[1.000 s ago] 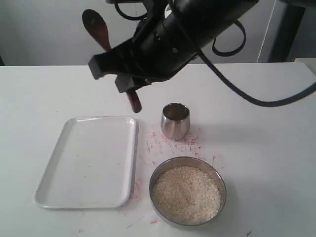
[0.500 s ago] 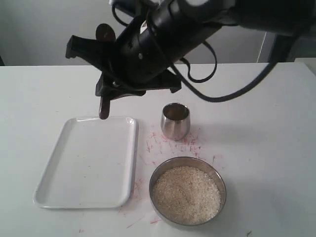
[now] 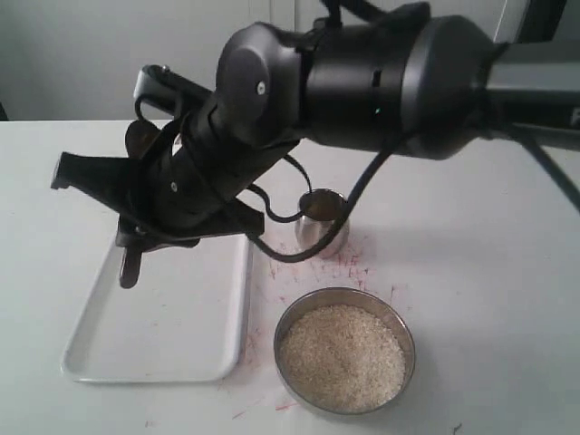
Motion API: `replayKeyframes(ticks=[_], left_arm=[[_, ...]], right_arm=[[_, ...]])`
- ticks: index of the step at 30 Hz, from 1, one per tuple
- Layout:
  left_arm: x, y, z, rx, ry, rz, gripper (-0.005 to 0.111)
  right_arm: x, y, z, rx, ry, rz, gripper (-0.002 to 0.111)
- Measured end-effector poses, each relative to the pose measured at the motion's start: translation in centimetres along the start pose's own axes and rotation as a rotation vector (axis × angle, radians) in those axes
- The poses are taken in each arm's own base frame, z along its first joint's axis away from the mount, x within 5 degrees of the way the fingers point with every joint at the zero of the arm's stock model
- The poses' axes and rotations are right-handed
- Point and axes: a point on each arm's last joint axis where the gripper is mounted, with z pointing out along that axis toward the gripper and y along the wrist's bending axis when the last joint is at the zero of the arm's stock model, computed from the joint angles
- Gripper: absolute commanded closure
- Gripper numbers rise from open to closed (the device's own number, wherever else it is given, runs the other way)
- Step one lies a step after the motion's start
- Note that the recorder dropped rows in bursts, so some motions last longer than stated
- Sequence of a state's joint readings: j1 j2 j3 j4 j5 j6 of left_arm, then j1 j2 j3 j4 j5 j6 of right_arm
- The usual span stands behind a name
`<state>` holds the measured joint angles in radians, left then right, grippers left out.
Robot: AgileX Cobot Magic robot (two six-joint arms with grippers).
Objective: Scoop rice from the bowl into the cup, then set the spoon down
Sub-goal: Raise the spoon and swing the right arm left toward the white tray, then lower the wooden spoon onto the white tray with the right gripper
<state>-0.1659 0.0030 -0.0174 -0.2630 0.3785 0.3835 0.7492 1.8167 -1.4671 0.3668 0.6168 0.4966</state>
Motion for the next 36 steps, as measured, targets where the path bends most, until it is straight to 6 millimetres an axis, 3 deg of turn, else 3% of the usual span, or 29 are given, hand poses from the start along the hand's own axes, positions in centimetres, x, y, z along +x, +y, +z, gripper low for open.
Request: replayKeyframes(ticks=[8,15,24,31,36], left_arm=[[0.0,0.0,0.0,0.000,0.000,0.000,0.092],[0.0,0.0,0.0,0.000,0.000,0.000,0.092],[0.0,0.0,0.0,0.000,0.000,0.000,0.092],[0.0,0.0,0.0,0.000,0.000,0.000,0.092],[0.0,0.0,0.0,0.000,0.000,0.000,0.092]], right_arm=[[0.8,-1.0,2.8,0.082,0.026,-0.046,0.108],[0.9,-2.0,3.9,0.189,0.003,-0.096,0.108],[1.4,-3.3,6.1,0.247,0.038,-0.044,0.108],[2.0,-4.9,9.4,0.270,0.046,0.005,0.108],[2.1,-5.4,10.6,0.263,0.036,0.009,0.108]])
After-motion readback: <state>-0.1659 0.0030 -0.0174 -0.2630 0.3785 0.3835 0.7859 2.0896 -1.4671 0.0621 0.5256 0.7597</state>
